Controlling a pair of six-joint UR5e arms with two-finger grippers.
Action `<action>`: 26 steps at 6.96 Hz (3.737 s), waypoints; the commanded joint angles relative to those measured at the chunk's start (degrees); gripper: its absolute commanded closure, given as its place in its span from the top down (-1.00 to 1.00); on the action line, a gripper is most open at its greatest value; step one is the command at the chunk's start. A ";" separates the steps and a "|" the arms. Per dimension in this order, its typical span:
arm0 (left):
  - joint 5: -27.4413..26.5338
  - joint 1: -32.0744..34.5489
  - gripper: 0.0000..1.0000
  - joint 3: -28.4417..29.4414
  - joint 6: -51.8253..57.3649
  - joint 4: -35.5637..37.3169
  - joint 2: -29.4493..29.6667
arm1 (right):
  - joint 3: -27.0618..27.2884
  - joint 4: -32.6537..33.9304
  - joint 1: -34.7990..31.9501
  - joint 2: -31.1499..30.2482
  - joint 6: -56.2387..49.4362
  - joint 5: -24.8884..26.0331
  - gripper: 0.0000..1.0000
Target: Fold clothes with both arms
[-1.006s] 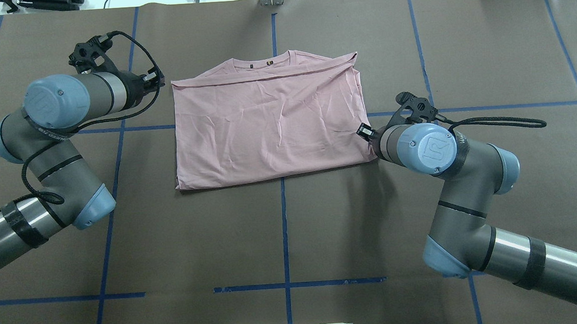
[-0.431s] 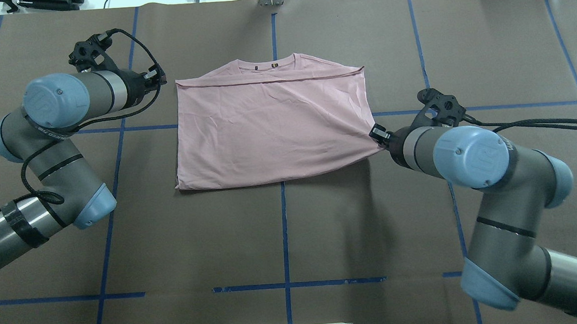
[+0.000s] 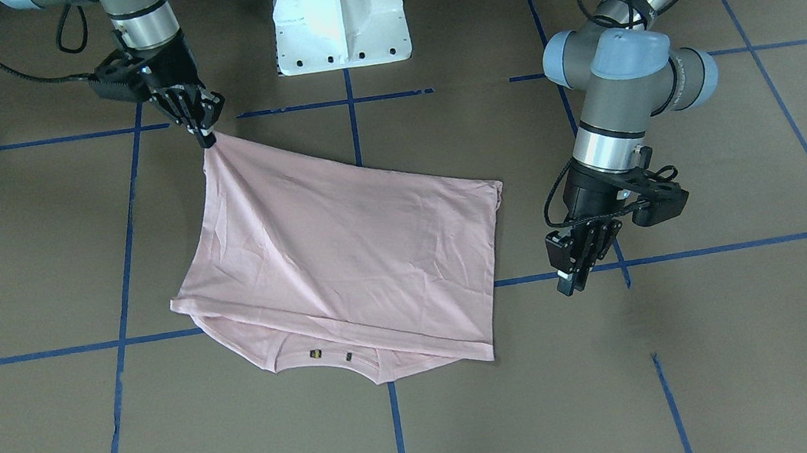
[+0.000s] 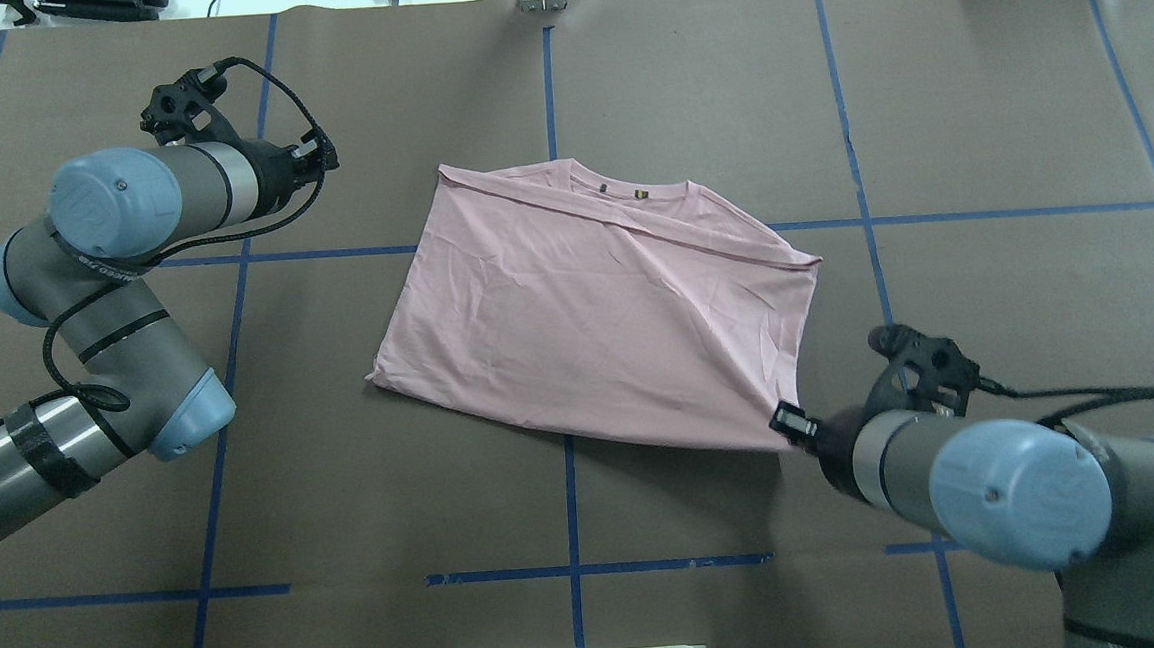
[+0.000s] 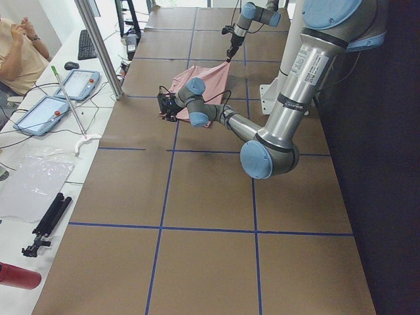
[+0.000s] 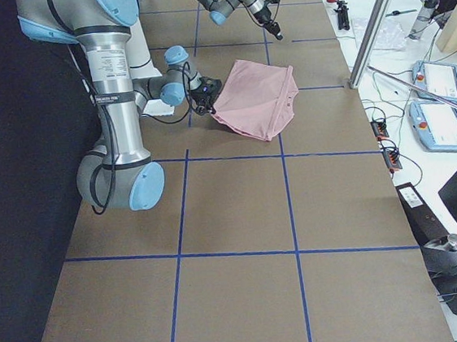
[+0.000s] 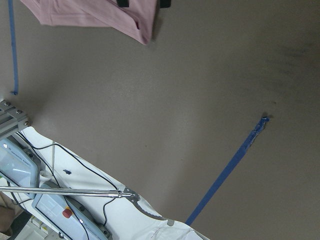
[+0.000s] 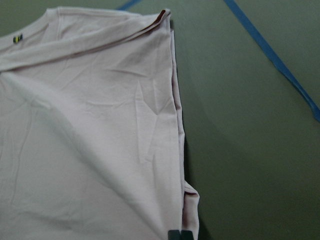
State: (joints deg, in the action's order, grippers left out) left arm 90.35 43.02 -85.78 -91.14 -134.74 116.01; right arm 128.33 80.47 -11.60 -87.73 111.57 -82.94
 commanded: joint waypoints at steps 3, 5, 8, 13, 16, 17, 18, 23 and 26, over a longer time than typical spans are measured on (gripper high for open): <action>0.27 -0.22 -0.35 -3.59 -1.14 0.35 -0.08 | 4.74 2.41 26.93 -8.42 15.83 8.43 0.99; 1.31 -1.61 -0.34 -6.58 -7.52 0.96 -0.17 | 7.09 2.59 20.45 -8.42 16.84 10.96 1.00; 3.61 -12.83 -0.11 -16.29 -18.08 19.91 -0.18 | 6.86 2.32 -10.53 -1.08 2.40 -5.25 1.00; 3.87 -23.42 0.16 -23.03 -16.01 37.97 -2.37 | -0.80 2.14 -18.11 4.41 -5.31 -10.49 1.00; 3.52 -23.25 0.14 -20.40 -15.74 36.48 -0.62 | -0.80 2.24 -18.11 4.14 -5.31 -10.49 1.00; 3.61 -23.25 0.14 -19.78 -15.82 36.48 -0.35 | -0.62 2.24 -18.11 4.23 -5.31 -10.40 1.00; 3.61 -23.25 0.13 -19.52 -15.83 36.39 -0.44 | -0.62 2.24 -18.02 4.32 -5.31 -10.14 1.00; 3.70 -23.34 -0.50 -17.76 -15.91 36.21 0.70 | -0.97 2.15 -17.93 4.41 -5.31 -10.14 1.00; 3.70 -23.25 -1.00 -18.80 -15.91 36.39 0.88 | -0.89 2.24 -18.02 4.32 -5.31 -9.97 1.00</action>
State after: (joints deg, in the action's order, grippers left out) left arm 94.04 19.70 -103.83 -107.05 -98.48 116.77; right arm 127.43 82.69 -29.56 -83.38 106.26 -92.99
